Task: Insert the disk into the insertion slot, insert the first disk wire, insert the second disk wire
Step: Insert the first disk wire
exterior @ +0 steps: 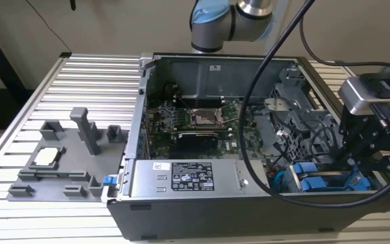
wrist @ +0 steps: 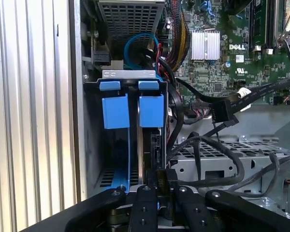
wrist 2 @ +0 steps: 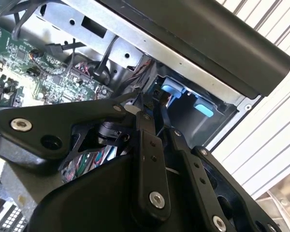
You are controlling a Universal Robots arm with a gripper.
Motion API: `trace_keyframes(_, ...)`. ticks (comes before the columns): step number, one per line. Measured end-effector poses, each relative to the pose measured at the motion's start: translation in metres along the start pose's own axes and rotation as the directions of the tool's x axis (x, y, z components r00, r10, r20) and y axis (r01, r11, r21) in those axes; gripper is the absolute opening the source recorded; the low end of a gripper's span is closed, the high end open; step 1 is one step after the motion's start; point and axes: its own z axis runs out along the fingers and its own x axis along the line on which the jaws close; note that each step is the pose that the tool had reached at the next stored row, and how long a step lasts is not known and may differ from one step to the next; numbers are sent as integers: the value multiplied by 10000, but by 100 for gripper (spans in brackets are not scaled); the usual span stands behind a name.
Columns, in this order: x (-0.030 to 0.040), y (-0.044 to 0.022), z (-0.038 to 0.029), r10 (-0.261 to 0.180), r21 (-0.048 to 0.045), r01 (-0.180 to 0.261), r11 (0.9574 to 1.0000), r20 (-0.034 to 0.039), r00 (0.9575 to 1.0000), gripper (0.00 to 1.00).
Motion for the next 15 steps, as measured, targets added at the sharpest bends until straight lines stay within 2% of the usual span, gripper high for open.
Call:
trace_keyframes(2,2,0,17,-2,2,2,10000,-14,10000,19)
trace_keyframes(12,3,0,32,-3,1,3,10000,10,10000,20)
trace_keyframes(13,3,0,29,-3,1,3,10000,6,10000,27)
trace_keyframes(15,1,0,12,-3,1,3,10000,3,10000,27)
